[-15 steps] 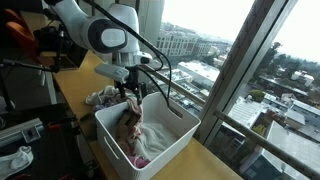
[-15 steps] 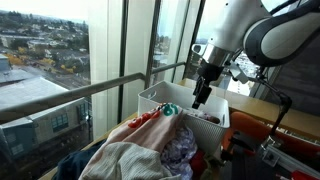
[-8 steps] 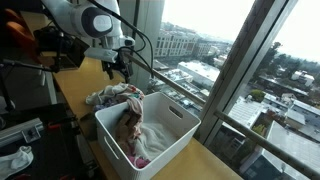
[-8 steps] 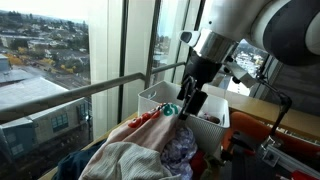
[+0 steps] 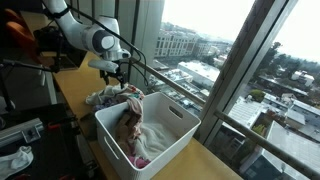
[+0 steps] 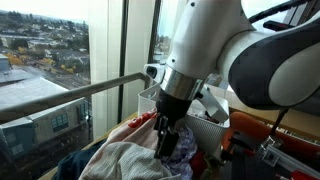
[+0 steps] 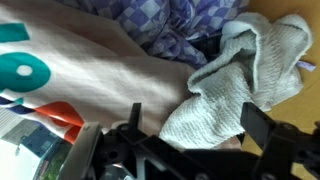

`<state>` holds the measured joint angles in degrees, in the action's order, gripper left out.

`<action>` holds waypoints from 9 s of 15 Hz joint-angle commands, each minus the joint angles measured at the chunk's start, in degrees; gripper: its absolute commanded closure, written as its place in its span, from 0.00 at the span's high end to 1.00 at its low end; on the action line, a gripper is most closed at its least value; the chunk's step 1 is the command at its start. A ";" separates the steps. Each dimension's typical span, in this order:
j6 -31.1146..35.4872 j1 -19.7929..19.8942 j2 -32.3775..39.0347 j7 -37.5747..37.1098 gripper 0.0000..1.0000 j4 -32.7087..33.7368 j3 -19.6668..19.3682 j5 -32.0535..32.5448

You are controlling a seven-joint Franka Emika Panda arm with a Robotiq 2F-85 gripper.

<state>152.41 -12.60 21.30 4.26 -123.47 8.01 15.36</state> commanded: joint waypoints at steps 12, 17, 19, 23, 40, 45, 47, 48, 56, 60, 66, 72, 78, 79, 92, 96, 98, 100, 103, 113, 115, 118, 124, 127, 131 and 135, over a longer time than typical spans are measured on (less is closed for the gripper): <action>0.33 1.38 20.43 5.11 1.00 14.78 -1.86 -0.33; 0.75 1.80 21.86 5.52 1.00 14.80 -1.89 -0.32; 0.72 1.35 22.20 5.22 1.00 14.77 -2.05 -0.11; 0.65 0.60 22.63 4.97 0.72 14.71 -2.35 0.36; -0.66 -0.36 14.54 3.18 0.00 9.54 -3.65 1.15; -1.90 0.74 5.18 3.42 0.00 4.27 -4.82 1.60; -2.30 1.15 1.20 3.34 0.00 2.10 -5.55 1.99; -2.56 1.40 -0.83 3.39 0.00 0.96 -5.88 2.21; -10.52 6.48 -19.93 3.14 0.00 -1.76 -7.63 4.14; -15.54 10.59 -26.62 4.07 0.00 0.01 -8.59 5.02; -17.72 15.22 -29.54 4.24 0.00 0.82 -10.12 6.03; -21.01 18.38 -31.35 4.96 0.00 4.62 -11.96 7.85; -31.43 19.80 -35.42 6.88 0.00 14.97 -12.63 8.82; -32.87 19.89 -35.57 7.43 0.00 17.04 -12.62 8.97; -34.14 17.54 -37.68 5.22 0.00 13.70 -9.67 10.90; -32.53 15.85 -36.78 3.39 0.00 8.37 -8.32 10.43; -30.10 15.38 -35.84 2.66 0.00 5.55 -8.11 10.56; -27.15 15.27 -34.71 2.46 0.00 2.93 -8.36 10.49; -23.71 15.75 -32.84 2.90 0.00 0.26 -8.85 10.85; -14.45 16.05 -26.55 1.57 0.00 -7.87 -9.42 11.17; -12.68 16.09 -25.31 1.42 0.00 -9.35 -9.53 11.24; -10.82 16.20 -23.76 1.35 0.00 -10.65 -9.79 11.31; -11.19 16.50 -24.20 1.58 0.54 -10.84 -10.59 10.39; -11.80 16.51 -26.37 2.19 0.75 -10.70 -10.77 9.65; -10.78 14.39 -27.88 0.19 1.00 -11.46 -8.49 9.20; -7.67 10.26 -24.37 -2.63 1.00 -10.64 -4.57 6.63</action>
<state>141.53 0.01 -5.24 3.68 -134.08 1.10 24.12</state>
